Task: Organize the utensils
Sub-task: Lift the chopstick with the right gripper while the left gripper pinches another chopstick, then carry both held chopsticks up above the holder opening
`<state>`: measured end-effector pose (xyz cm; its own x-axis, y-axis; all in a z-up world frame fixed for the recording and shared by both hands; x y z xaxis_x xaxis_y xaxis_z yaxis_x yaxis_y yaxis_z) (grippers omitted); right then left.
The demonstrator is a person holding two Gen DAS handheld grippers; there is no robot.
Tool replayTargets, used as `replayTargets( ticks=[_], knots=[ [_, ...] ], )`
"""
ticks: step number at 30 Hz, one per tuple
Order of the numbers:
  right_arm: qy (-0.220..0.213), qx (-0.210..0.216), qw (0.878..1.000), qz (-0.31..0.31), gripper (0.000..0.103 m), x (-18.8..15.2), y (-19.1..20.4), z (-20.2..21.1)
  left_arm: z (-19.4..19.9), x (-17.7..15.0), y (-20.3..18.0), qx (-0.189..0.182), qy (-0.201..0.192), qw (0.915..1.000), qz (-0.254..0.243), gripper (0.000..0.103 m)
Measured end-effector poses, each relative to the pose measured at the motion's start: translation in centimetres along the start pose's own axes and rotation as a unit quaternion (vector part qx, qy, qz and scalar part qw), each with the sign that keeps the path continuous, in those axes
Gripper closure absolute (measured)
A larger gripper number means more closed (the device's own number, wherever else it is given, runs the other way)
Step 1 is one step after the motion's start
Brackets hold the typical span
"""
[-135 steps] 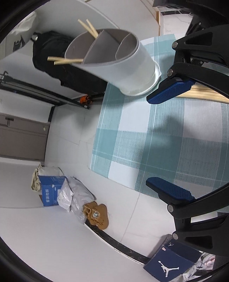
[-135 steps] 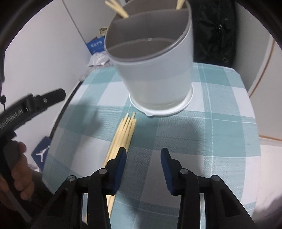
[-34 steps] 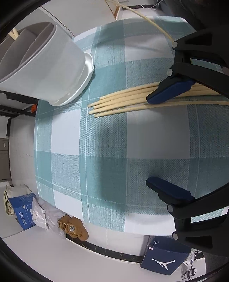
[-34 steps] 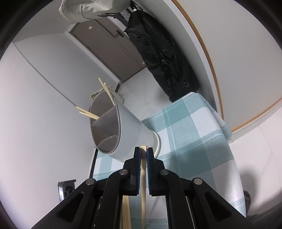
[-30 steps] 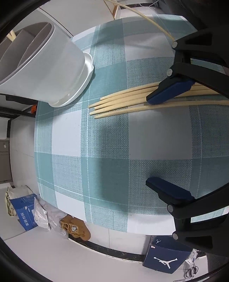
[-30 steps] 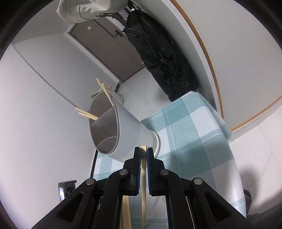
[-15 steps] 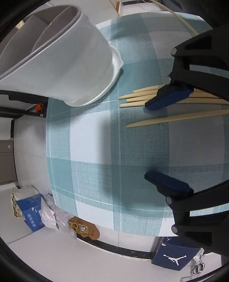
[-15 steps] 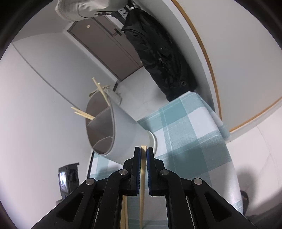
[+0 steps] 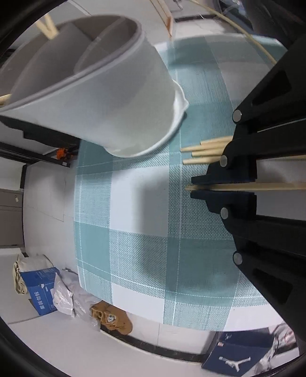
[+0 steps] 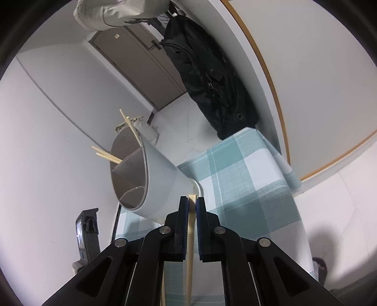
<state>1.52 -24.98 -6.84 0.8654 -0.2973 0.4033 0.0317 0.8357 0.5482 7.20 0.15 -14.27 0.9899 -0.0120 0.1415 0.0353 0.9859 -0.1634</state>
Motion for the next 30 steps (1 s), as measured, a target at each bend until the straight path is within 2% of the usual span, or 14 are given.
replayTargets(
  ticks=[3,5,10,12,23,30],
  knots=[
    [-0.008,-0.005,1.0,0.011,0.097,-0.4,0.4,0.4,1.9,0.1,0.2,-0.007,-0.039,0.9991,0.013,0.102],
    [-0.013,-0.009,1.0,0.022,0.097,-0.6,0.8,0.8,3.7,-0.1,0.4,-0.028,-0.075,0.9964,0.026,0.102],
    [-0.026,-0.007,0.999,0.046,0.097,-1.2,1.8,1.6,8.1,-1.0,0.6,-0.072,-0.154,0.9846,0.04,0.102],
    [-0.034,-0.012,0.998,0.054,0.097,-1.6,2.2,2.0,9.4,-1.1,0.3,-0.071,-0.177,0.9813,0.027,0.102],
    [-0.053,-0.008,0.993,0.108,0.097,-2.8,5.5,2.5,13.2,-3.9,-2.5,-0.058,-0.224,0.9714,-0.054,0.103],
    [-0.078,-0.008,0.984,0.159,0.098,-3.2,7.9,3.3,14.5,-4.5,-3.3,-0.049,-0.228,0.9698,-0.07,0.103]
  ],
)
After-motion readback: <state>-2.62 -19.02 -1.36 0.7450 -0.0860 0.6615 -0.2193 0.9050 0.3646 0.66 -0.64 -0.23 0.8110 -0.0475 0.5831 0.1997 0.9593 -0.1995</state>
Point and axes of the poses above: each gripper's, at about its wrist camera, not at the fingertips, and z roughly against the way its jaws point, y to its left, x to its top, the point moved 3 cm from there along -z, roughly the way its jaws point, and after that the axes turned 14 degrees about y, right-handed, at the moved point
